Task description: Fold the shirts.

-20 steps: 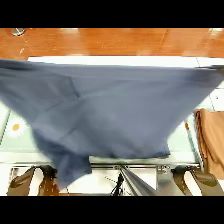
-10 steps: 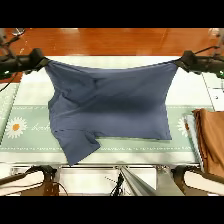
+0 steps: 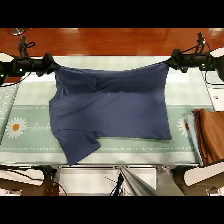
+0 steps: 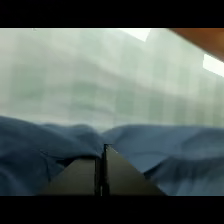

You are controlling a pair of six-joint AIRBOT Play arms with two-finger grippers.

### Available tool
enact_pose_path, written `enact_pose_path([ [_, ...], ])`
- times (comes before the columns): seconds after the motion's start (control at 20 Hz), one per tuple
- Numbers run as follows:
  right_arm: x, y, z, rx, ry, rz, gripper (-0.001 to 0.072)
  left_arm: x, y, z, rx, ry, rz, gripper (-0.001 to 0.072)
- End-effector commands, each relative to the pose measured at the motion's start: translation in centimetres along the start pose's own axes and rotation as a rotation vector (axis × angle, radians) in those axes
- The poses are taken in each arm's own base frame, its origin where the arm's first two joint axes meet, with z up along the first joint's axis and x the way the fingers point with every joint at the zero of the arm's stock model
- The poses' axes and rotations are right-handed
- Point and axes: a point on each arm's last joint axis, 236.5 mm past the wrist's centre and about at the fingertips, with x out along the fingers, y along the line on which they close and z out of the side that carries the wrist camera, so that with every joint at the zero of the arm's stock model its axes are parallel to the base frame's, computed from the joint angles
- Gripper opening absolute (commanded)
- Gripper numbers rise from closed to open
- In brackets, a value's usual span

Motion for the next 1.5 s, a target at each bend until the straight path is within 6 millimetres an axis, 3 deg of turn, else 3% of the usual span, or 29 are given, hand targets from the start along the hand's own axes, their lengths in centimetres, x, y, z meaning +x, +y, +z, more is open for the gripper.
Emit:
enact_pose_path([
  [0.0, -1.1, -0.8, -4.4, -0.052, 0.213, 0.020, 0.0020, -2.3, 0.4, -7.2, 0.057, 0.323, -0.072, 0.0024],
  [0.15, -2.9, -5.1, -9.1, -0.110, 0.432, -0.145, 0.0020, -3.4, 5.2, -14.6, 0.064, 0.597, 0.082, 0.0024],
  [0.25, -3.1, -7.1, -10.9, -0.109, 0.500, -0.232, 0.0019, -2.9, 6.5, -17.2, 0.034, 0.652, 0.116, 0.0024],
  [0.35, -2.5, -7.8, -11.7, -0.071, 0.504, -0.255, 0.0020, -2.0, 7.0, -18.6, 0.018, 0.660, 0.127, 0.0024],
  [0.5, -1.5, -7.8, -12.6, -0.071, 0.508, -0.257, 0.0020, -1.7, 7.3, -17.9, -0.012, 0.627, 0.148, 0.0025],
  [0.55, -1.3, -7.6, -12.6, -0.076, 0.506, -0.257, 0.0024, -2.0, 7.3, -17.2, -0.037, 0.613, 0.156, 0.0090],
  [0.6, -1.2, -7.3, -12.8, -0.061, 0.507, -0.257, 0.0222, -2.4, 7.0, -16.9, -0.056, 0.616, 0.157, 0.0409],
  [0.65, -1.3, -7.2, -13.2, -0.031, 0.525, -0.261, 0.0596, -3.1, 6.6, -16.8, -0.059, 0.637, 0.147, 0.0703],
  [0.8, -3.7, -7.0, -14.5, -0.037, 0.604, -0.259, 0.0617, -5.8, 6.2, -15.9, -0.063, 0.643, 0.171, 0.0705],
  [0.9, -6.5, -7.5, -13.8, -0.040, 0.576, -0.288, 0.0617, -8.4, 7.0, -15.5, -0.058, 0.595, 0.230, 0.0705],
  [1.05, -9.3, -8.6, -12.7, 0.020, 0.338, -0.291, 0.0617, -12.1, 9.7, -18.5, -0.131, 0.551, 0.310, 0.0705],
  [1.15, -10.3, -9.0, -15.0, 0.086, 0.204, -0.254, 0.0617, -13.5, 11.8, -22.5, -0.228, 0.520, 0.323, 0.0705],
  [1.3, -10.5, -7.3, -21.1, 0.131, 0.115, -0.155, 0.0617, -14.0, 13.4, -28.1, -0.395, 0.467, 0.294, 0.0705],
  [1.35, -10.4, -6.6, -22.7, 0.146, 0.104, -0.125, 0.0616, -13.8, 13.3, -29.1, -0.431, 0.443, 0.268, 0.0705],
  [1.45, -10.3, -5.3, -25.1, 0.160, 0.099, -0.068, 0.0616, -12.4, 12.3, -28.7, -0.512, 0.336, 0.201, 0.0704],
])
